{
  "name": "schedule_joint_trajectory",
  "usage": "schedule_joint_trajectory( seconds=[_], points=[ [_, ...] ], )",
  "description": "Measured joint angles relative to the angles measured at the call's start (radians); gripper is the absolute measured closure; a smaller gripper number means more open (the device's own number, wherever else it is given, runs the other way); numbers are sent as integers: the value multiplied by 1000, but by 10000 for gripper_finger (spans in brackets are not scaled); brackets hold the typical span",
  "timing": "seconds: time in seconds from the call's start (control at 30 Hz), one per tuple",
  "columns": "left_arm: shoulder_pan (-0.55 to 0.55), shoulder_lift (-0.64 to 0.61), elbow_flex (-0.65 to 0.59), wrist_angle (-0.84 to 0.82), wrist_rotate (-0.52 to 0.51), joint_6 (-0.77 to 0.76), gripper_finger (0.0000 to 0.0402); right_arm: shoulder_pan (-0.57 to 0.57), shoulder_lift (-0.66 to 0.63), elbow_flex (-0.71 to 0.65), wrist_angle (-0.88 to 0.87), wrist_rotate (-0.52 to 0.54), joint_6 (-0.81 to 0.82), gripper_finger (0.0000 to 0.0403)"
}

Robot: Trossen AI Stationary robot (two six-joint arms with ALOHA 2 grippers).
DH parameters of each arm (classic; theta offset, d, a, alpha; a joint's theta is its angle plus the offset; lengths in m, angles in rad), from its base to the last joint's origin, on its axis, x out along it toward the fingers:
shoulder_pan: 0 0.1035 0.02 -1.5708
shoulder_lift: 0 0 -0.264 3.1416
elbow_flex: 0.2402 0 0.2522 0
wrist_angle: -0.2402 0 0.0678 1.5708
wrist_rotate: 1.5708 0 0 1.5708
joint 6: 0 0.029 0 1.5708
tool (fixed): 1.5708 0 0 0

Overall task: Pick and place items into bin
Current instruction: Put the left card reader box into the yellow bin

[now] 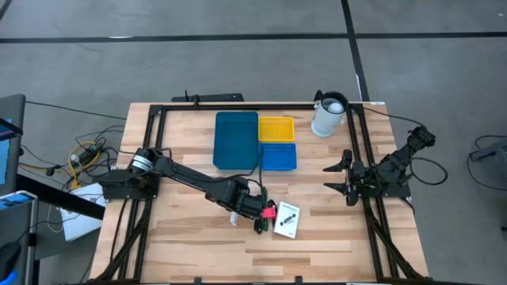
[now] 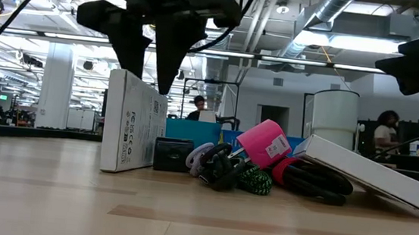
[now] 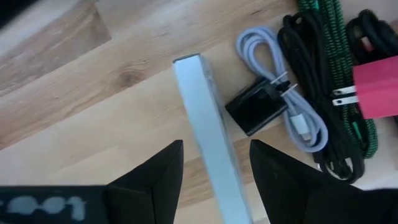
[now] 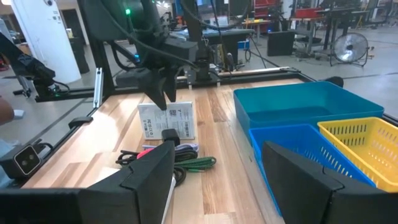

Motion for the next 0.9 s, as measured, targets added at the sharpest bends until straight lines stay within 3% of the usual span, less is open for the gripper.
schedule_joint_trajectory(
  seconds=[0.9],
  points=[
    [14, 22, 0, 11, 22, 8, 226, 0, 0, 0, 0, 0, 0, 168]
  ],
)
